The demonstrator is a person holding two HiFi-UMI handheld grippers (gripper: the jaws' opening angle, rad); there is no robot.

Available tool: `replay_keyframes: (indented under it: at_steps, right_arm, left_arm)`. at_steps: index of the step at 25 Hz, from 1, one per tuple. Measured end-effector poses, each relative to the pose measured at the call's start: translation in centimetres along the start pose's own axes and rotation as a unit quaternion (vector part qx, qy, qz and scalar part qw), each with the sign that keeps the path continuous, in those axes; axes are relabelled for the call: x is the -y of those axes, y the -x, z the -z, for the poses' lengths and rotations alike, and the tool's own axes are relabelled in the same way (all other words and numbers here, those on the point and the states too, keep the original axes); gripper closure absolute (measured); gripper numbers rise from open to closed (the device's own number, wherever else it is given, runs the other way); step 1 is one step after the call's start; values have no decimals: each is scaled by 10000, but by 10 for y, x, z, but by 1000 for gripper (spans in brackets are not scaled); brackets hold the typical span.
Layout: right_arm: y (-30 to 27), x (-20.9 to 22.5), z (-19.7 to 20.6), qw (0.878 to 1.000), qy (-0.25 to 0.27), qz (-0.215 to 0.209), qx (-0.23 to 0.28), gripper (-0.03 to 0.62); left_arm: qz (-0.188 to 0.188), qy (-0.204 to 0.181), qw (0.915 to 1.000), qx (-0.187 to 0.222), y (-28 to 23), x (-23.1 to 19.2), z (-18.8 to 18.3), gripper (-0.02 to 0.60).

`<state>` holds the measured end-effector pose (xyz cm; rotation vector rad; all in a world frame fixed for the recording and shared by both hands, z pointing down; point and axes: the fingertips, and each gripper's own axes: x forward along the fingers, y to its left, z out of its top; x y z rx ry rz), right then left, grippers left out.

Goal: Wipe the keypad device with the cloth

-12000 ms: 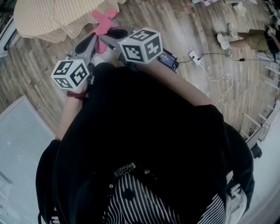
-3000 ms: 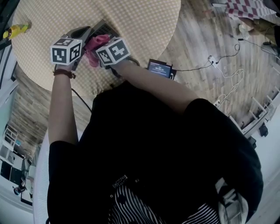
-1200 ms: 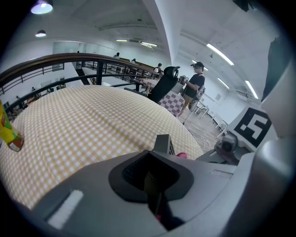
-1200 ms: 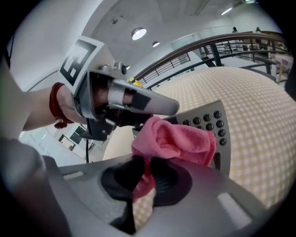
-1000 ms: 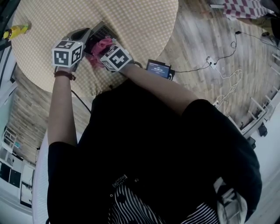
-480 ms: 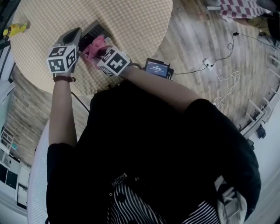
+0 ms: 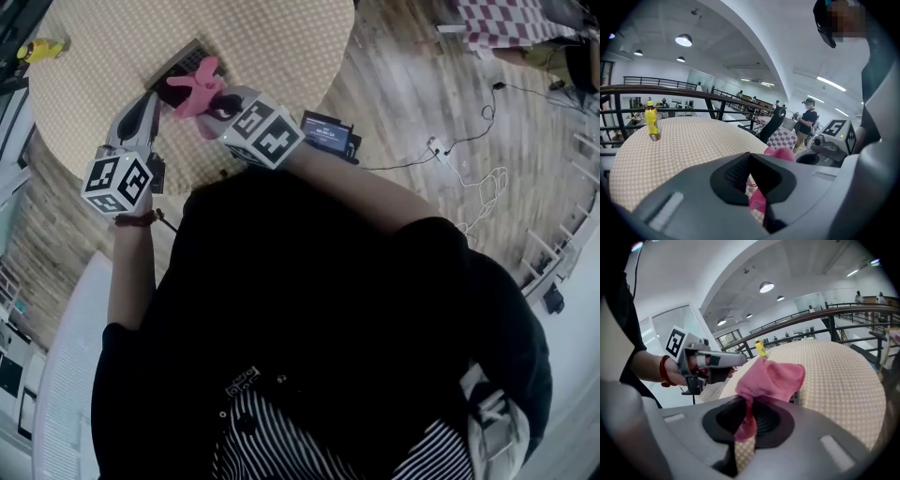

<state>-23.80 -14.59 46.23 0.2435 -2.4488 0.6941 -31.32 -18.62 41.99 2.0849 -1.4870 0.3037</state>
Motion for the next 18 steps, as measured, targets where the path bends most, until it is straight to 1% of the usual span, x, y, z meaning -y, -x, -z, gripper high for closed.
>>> replay_keyframes:
  at_steps: [2,5,7,10,13,15,18]
  right_arm:
    - [2,-2,2,10000,14,39,58,546]
    - [30,3,15,9999,70,-8,93,546]
    - [38,4,23,9997,167,-86,139,546]
    - [33,-4,34,9994,291,-148,103,546]
    - [46,-17,38,9989,371,-282,43,546]
    - [43,-27,43,9984,421,-388,-7,546]
    - [12,-35,54,9976,534,-431,-105,546]
  left_arm:
    - [-162,78,9998,45,10,5,12,578]
    - [-342,286,9990,49,8,41,27,578]
    - [-357,386,9986,48,2,59,40,578]
    - [-248,364,9990,-50,3,72,68,578]
    - [-326,464,9984,-38,14,95,79,578]
    - [-389,655,9971,25,23,97,87,578]
    - [-270,886,9957,41,25,75,112,578]
